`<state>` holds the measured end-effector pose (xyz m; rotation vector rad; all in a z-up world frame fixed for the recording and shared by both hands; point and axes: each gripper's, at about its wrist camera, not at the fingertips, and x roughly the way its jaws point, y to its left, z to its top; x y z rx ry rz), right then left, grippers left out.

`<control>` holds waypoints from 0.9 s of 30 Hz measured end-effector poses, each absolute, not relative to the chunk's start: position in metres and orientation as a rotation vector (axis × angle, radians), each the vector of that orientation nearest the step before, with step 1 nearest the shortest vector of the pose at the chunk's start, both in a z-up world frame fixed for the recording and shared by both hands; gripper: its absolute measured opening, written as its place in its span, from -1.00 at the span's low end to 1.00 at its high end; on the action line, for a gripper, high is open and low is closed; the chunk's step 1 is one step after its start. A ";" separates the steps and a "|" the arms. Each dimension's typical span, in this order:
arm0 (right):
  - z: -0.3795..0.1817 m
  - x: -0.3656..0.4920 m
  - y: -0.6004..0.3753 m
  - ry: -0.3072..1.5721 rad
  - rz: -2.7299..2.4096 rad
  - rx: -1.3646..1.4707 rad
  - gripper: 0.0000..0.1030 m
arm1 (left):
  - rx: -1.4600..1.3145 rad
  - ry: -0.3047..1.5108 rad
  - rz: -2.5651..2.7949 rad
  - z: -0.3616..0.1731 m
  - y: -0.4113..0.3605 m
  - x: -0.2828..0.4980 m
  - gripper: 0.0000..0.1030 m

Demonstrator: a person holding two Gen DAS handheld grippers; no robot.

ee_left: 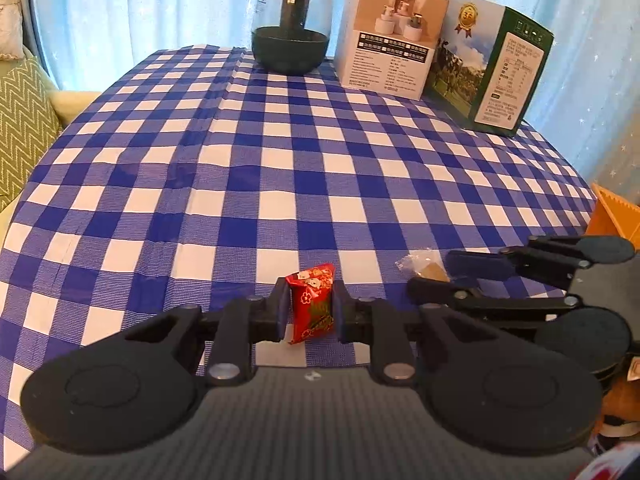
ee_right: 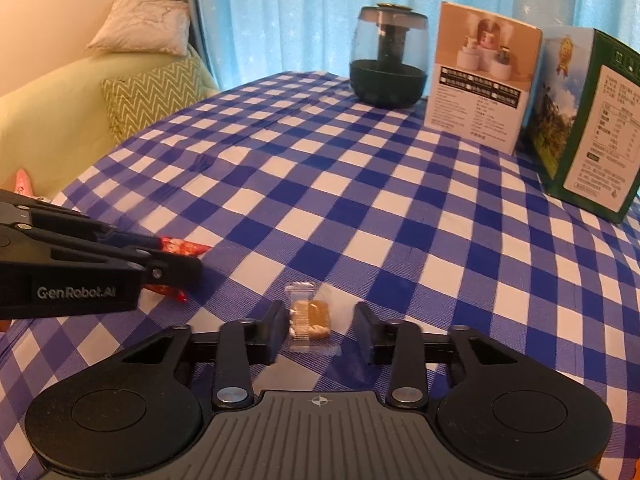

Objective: Organize snacks
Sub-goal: 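Grasp the red candy packet with the left tool while the right tool grasps the clear-wrapped candy, then carry the red packet and clear-wrapped candy over the orange tray with both tools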

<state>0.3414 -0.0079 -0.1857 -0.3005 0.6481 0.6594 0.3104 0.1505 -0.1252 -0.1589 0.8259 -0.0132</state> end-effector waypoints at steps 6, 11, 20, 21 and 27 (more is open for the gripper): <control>-0.179 0.336 -0.015 0.649 0.621 -0.284 -0.58 | -0.148 0.821 -0.034 -0.123 0.152 0.305 -0.63; -0.165 0.331 -0.036 0.662 0.565 -0.203 -0.58 | -0.152 0.811 -0.033 -0.120 0.154 0.299 -0.63; -0.145 0.295 -0.069 0.691 0.491 -0.107 -0.58 | -0.138 0.771 -0.045 -0.096 0.132 0.279 -0.63; -0.142 0.289 -0.073 0.689 0.486 -0.101 -0.58 | -0.132 0.763 -0.040 -0.092 0.129 0.275 -0.63; -0.123 0.253 -0.104 0.683 0.435 -0.041 -0.58 | -0.156 0.738 -0.030 -0.062 0.115 0.239 -0.63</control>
